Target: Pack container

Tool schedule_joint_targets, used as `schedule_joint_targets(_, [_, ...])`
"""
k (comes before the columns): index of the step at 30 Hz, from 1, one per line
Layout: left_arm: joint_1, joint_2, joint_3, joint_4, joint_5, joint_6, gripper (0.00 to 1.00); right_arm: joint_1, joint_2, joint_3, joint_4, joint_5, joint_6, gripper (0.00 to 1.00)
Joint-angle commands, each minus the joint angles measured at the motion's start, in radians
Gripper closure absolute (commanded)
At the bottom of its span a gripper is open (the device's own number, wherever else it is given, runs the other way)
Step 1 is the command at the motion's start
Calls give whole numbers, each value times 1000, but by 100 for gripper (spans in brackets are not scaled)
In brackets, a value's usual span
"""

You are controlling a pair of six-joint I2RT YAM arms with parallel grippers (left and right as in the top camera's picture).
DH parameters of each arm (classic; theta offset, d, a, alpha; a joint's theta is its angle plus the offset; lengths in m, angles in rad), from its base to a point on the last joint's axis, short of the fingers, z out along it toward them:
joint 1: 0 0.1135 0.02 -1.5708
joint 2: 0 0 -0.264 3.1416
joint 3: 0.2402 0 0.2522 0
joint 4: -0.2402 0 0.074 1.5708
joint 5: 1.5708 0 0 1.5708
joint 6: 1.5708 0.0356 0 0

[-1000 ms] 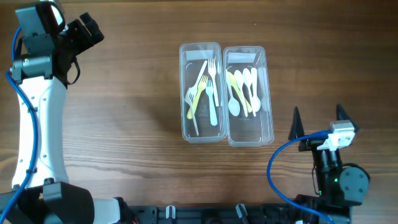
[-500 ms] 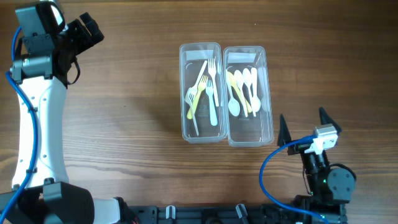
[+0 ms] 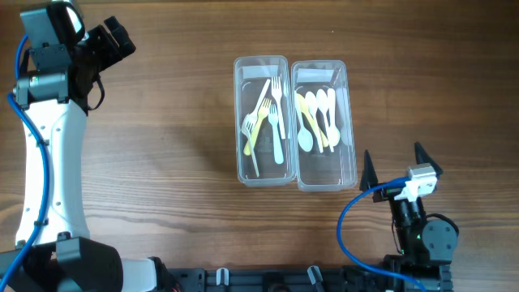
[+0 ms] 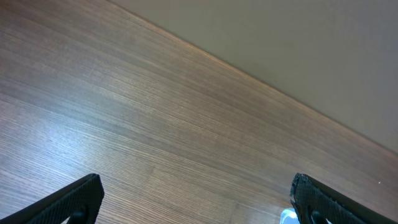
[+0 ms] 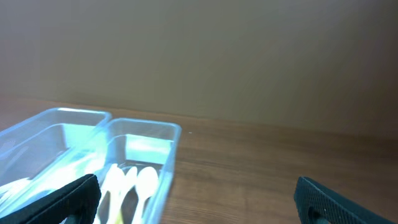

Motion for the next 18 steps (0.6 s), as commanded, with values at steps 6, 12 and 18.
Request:
schedule_joint_targets(6, [3,-8,13,0,-6,-1,0,7,-16,-1,-11,131,44,0])
schedule_joint_targets(12, [3,-8,13,0,-6,-1,0,6,-16,-1,-8,143,44,0])
schedule_joint_targets(18, [3,-8,13,0,-6,-1,0,6,-16,-1,-43,144,40,0])
